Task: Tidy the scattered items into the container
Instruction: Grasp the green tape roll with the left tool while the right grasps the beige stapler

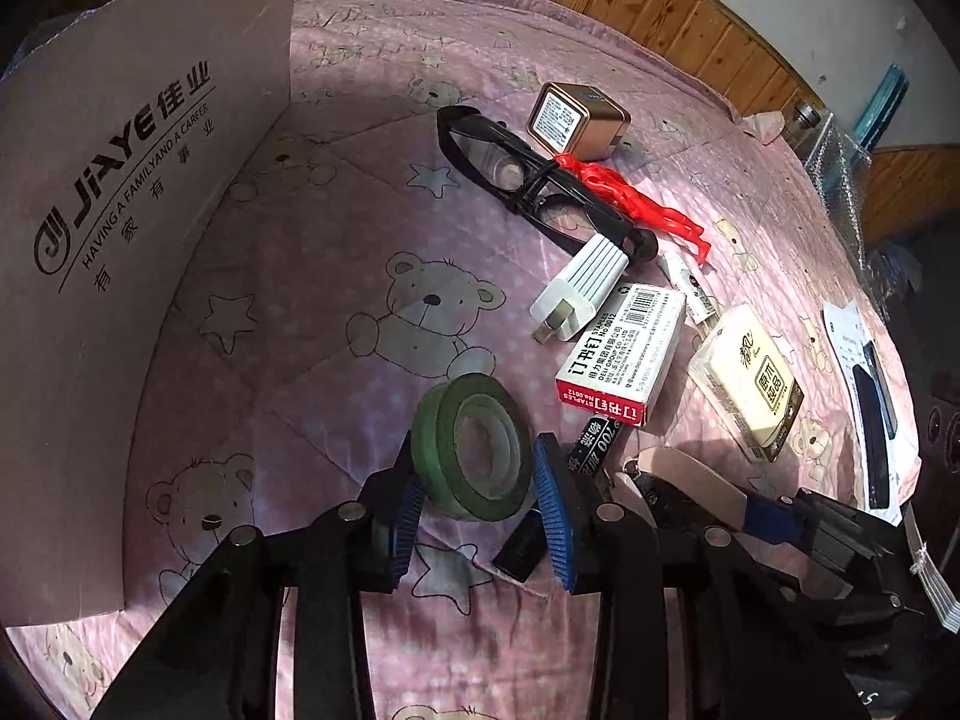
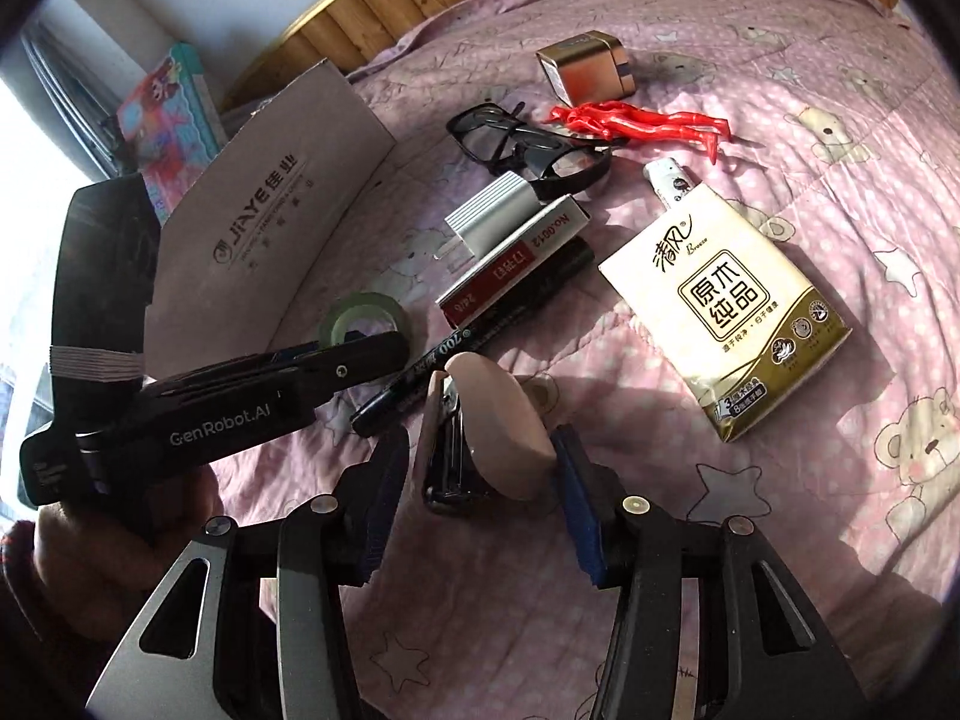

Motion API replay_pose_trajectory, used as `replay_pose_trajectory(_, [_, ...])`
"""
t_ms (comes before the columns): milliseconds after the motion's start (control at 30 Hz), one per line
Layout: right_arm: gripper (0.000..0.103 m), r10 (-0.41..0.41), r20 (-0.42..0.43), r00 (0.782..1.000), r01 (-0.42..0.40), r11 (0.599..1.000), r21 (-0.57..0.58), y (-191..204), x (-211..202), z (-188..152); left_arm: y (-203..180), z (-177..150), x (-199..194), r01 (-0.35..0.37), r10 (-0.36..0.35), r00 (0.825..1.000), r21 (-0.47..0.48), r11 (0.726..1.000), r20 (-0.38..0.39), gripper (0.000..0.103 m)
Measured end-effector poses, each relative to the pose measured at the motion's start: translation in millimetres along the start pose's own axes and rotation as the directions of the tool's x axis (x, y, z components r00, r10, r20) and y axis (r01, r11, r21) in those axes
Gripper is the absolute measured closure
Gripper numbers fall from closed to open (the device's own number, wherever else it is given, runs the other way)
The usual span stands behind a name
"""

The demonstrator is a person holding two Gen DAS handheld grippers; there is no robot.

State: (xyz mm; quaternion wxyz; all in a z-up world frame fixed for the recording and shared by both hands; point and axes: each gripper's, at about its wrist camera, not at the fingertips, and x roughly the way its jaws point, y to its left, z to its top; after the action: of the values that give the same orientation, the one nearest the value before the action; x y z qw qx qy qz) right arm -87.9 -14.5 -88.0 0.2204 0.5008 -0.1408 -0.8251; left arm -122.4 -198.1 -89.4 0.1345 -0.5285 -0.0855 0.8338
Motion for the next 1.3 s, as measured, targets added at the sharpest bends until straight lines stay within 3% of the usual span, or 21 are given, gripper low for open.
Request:
replay_pose_trajectory(200, [0.056,-0.037,0.024,0.999,0.038,0.999,-0.017,9,0,-2,-1,1,0,0.003,-0.003,1.000,0.008,1.000,-0.001,0.066])
replay_pose_trajectory(267, [0.056,-0.101,0.062,0.993,0.106,0.992,-0.072,22,-8,-4,-2,1,-1,-0.005,0.005,1.000,0.012,1.000,-0.003,0.066])
replay_pose_trajectory(367, [0.056,-0.227,0.133,0.965,0.250,0.949,-0.191,42,-21,-8,-5,2,-3,-0.051,0.051,0.999,0.031,0.998,-0.006,0.066])
replay_pose_trajectory(433, [0.056,-0.333,0.187,0.924,0.376,0.880,-0.289,53,-22,-13,-5,2,-4,-0.072,0.073,0.997,0.031,0.997,-0.008,0.066])
replay_pose_trajectory(500, [0.056,-0.369,0.196,0.909,0.416,0.843,-0.341,57,-17,-17,-5,2,-5,-0.089,0.089,0.996,0.034,0.995,-0.005,0.066])
replay_pose_trajectory(567, [0.054,-0.339,0.160,0.927,0.374,0.862,-0.341,54,-12,-20,-7,2,-4,-0.121,0.122,0.993,0.047,0.992,-0.006,0.066])
replay_pose_trajectory(700, [0.052,-0.175,0.093,0.980,0.189,0.966,-0.175,33,-14,-14,-8,0,-5,-0.141,0.142,0.990,0.064,0.988,-0.008,0.066])
replay_pose_trajectory(833, [0.052,-0.067,0.077,0.995,0.065,0.998,0.025,7,-7,-9,-8,0,-3,-0.138,0.139,0.990,0.059,0.989,-0.011,0.065])
replay_pose_trajectory(867, [0.061,-0.054,0.050,0.997,0.052,0.998,0.038,4,-2,-9,-8,1,-2,-0.134,0.134,0.991,0.055,0.990,-0.013,0.065])
replay_pose_trajectory(900, [0.075,-0.034,0.044,0.998,0.033,0.999,0.034,5,0,-10,-8,2,1,-0.127,0.128,0.992,0.056,0.990,-0.020,0.064])
replay_pose_trajectory(967, [0.075,-0.058,0.047,0.997,0.058,0.998,0.002,14,-3,-12,-11,3,2,-0.134,0.135,0.991,0.082,0.988,-0.009,0.066])
replay_pose_trajectory(1033, [0.075,-0.091,0.047,0.995,0.093,0.995,-0.041,22,-4,-13,-14,3,2,-0.124,0.125,0.992,0.100,0.987,-0.007,0.087])
replay_pose_trajectory(1067, [0.075,-0.099,0.052,0.994,0.102,0.994,-0.046,24,-6,-13,-15,3,1,-0.113,0.115,0.993,0.103,0.988,-0.009,0.090])
replay_pose_trajectory(1300, [0.076,-0.081,0.112,0.990,0.086,0.995,-0.045,34,-39,-2,-17,5,-25,-0.092,0.088,0.995,0.089,0.992,0.041,0.093])
